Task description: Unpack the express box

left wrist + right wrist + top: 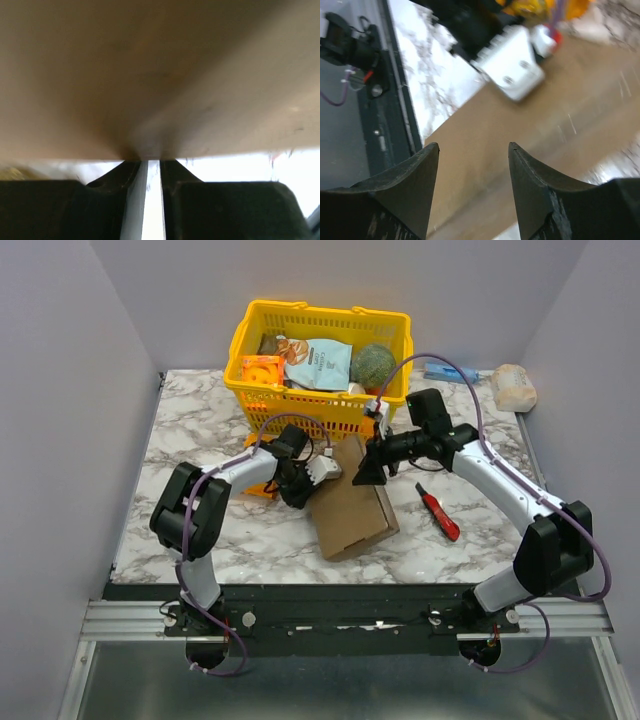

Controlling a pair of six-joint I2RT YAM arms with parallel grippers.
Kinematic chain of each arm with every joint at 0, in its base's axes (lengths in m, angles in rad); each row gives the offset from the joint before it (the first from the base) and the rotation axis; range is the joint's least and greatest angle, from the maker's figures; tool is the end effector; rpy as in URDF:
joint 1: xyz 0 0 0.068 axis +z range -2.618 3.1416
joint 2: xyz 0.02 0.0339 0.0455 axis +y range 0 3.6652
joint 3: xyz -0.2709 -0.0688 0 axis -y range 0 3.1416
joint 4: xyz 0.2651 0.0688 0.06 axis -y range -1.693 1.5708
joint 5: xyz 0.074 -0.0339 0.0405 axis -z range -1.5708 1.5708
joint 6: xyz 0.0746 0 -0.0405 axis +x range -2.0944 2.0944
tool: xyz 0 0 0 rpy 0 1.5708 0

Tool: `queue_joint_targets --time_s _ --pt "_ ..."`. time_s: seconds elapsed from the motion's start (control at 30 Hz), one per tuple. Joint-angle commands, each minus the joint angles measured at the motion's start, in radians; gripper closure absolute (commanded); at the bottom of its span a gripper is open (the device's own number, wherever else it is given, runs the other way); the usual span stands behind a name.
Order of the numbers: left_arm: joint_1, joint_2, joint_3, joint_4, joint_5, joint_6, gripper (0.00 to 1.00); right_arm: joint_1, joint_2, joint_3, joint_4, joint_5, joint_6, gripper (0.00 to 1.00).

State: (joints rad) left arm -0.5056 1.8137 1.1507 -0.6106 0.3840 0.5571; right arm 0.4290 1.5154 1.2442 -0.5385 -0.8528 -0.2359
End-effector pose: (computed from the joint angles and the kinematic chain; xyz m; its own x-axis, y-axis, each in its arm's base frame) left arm 0.3128 -0.2051 0.1237 -0.4219 0.7939 -0.4380 0.9049 0.3986 -0.1492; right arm 0.3053 0.2014 0.2817 -0.4659 -0.3822 -0.7981 -0.8793 0.3012 0.3690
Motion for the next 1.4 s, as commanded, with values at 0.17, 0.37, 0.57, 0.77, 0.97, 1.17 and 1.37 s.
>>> queue_joint_targets --time_s 0.17,0.37,0.57,0.77,0.97,1.17,1.37 --pt "-0.034 0.087 -0.011 0.037 -0.085 -0.138 0.7 0.083 0.046 0.074 0.037 -0.101 0.032 0.36" --pt "-0.028 -0.013 -0.101 0.021 -0.07 -0.192 0.7 0.036 -0.075 0.002 0.034 0.141 0.021 0.39" --pt "-0.008 -0.218 -0.125 -0.017 0.027 -0.325 0.61 -0.133 -0.158 -0.164 0.035 0.25 0.139 0.26" --pt "0.016 -0.248 -0.045 0.003 0.17 -0.549 0.5 -0.214 -0.139 -0.27 0.063 0.282 0.195 0.2" --pt "0.05 -0.111 0.024 0.029 0.323 -0.695 0.46 -0.216 -0.093 -0.316 0.077 0.241 0.198 0.18" --pt "0.076 0.013 0.072 0.071 0.421 -0.799 0.55 -0.22 -0.073 -0.365 0.104 0.176 0.211 0.19" --pt "0.116 0.071 0.052 0.106 0.46 -0.832 0.86 -0.22 -0.073 -0.376 0.13 0.048 0.234 0.3"
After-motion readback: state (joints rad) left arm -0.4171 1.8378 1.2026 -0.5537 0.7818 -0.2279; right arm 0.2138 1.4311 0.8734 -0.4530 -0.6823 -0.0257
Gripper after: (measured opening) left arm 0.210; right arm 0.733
